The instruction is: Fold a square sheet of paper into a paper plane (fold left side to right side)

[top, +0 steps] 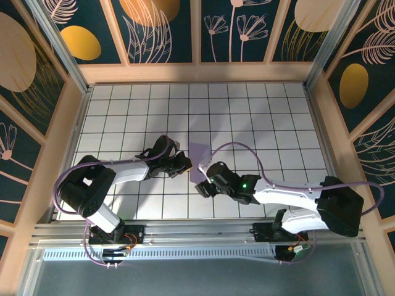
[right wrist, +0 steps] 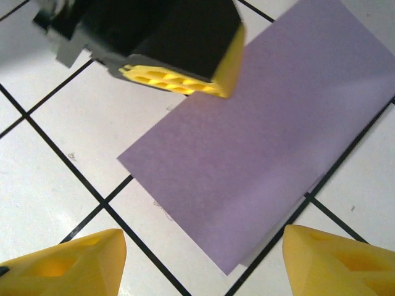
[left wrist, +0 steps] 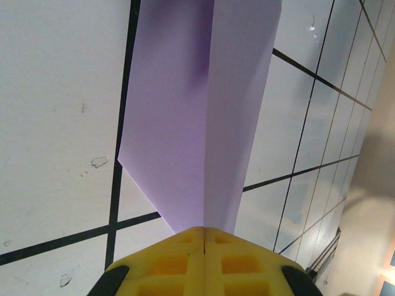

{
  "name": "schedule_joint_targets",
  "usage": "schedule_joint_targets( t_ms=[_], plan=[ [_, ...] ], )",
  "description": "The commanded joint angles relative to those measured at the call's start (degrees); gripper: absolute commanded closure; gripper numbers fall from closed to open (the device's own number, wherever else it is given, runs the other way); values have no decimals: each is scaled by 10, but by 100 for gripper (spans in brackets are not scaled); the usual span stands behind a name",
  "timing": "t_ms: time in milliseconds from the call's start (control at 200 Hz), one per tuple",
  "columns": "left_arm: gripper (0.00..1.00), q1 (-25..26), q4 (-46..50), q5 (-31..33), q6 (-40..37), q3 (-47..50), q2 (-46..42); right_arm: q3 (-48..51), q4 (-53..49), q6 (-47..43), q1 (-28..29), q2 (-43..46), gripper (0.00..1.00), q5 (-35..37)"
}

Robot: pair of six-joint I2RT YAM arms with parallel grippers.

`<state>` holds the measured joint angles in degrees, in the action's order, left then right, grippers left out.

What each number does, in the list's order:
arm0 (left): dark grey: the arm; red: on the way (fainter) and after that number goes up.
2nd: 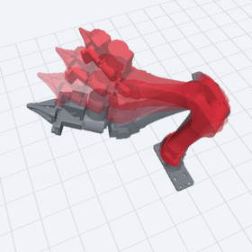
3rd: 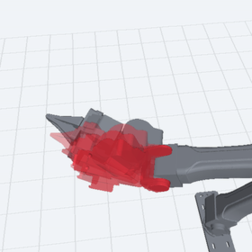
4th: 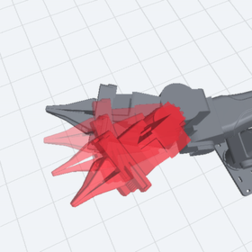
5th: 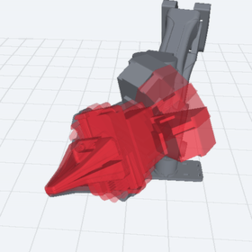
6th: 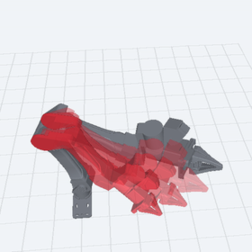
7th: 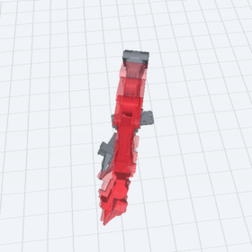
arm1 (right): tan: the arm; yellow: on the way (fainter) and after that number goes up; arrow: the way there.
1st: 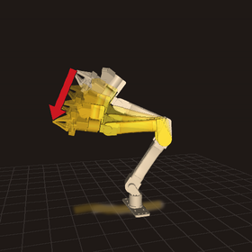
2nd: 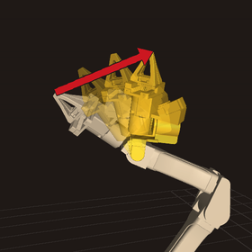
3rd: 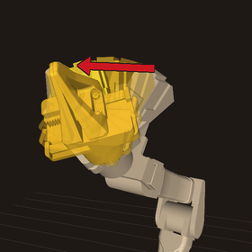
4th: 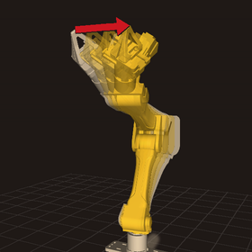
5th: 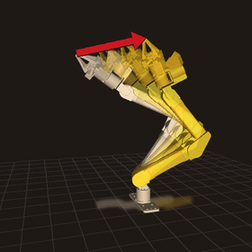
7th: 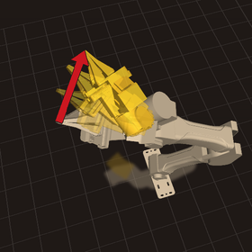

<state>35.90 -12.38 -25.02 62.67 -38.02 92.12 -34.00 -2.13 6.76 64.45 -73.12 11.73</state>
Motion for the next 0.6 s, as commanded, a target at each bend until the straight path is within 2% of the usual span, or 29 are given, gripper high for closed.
schedule_joint_targets(
  t_ms=[0, 200, 435, 596],
  plan=[
    [100, 5, 9, 4, 36, 0, -13, -6, 23, -33, 24, -27, 32, 74],
    [100, 7, 9, 2, 37, -4, -10, -14, 56, -61, 54, -79, 33, 90],
    [100, 9, 10, 2, 37, -3, -7, -42, 93, -88, 65, -135, 33, 107],
    [100, 10, 13, 4, 37, -4, -9, -64, 108, -105, 62, -160, 41, 124]
  ],
)
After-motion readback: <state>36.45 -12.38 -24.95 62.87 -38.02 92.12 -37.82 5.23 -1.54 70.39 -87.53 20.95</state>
